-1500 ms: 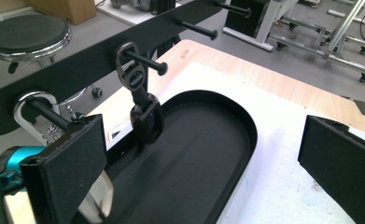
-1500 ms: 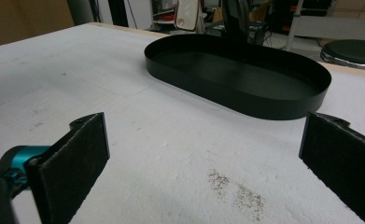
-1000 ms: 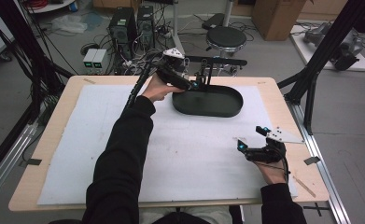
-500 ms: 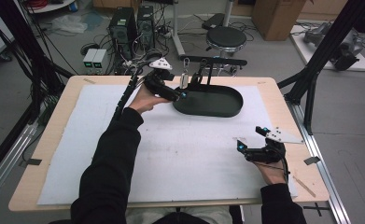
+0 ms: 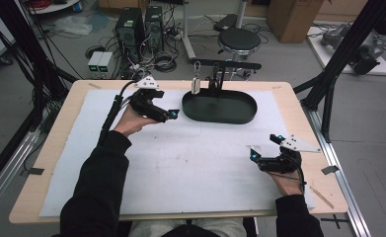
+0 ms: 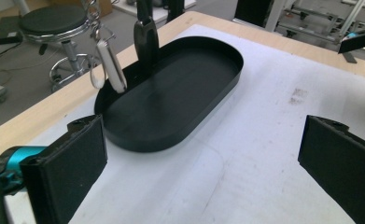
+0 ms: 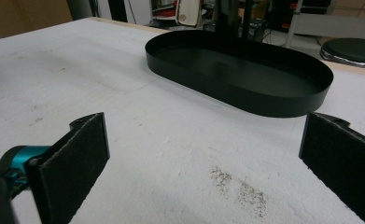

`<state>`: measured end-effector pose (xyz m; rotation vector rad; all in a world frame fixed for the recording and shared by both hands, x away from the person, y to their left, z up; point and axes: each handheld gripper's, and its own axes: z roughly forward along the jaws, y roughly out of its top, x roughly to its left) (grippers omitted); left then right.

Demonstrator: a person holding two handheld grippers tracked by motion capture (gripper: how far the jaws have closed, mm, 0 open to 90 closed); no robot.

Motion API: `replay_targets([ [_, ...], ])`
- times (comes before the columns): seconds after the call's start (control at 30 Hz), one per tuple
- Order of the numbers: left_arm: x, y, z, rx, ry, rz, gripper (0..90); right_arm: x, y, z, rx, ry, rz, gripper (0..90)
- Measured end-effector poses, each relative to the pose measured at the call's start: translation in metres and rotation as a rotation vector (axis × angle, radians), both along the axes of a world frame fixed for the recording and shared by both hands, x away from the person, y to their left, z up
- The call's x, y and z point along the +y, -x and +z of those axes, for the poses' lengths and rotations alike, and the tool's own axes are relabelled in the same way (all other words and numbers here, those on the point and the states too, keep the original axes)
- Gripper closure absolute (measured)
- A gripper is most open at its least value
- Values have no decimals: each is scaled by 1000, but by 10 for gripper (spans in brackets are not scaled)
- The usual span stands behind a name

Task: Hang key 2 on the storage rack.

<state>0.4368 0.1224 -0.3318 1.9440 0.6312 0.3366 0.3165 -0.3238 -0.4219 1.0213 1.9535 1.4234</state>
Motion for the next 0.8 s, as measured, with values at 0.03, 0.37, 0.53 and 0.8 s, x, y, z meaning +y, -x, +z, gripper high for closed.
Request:
replay_targets([
  [0.03,3,2,-1,1,0,7,17,0,0,0,-1,1,0,8],
  [0.37,34,18,-16,3,0,76,17,2,-1,-1,9,6,0,8],
  [0.53,52,27,-23,9,6,113,17,3,-2,-2,10,8,2,8],
  [0.8,76,44,-33,0,12,169,17,4,-1,-2,18,7,0,8],
])
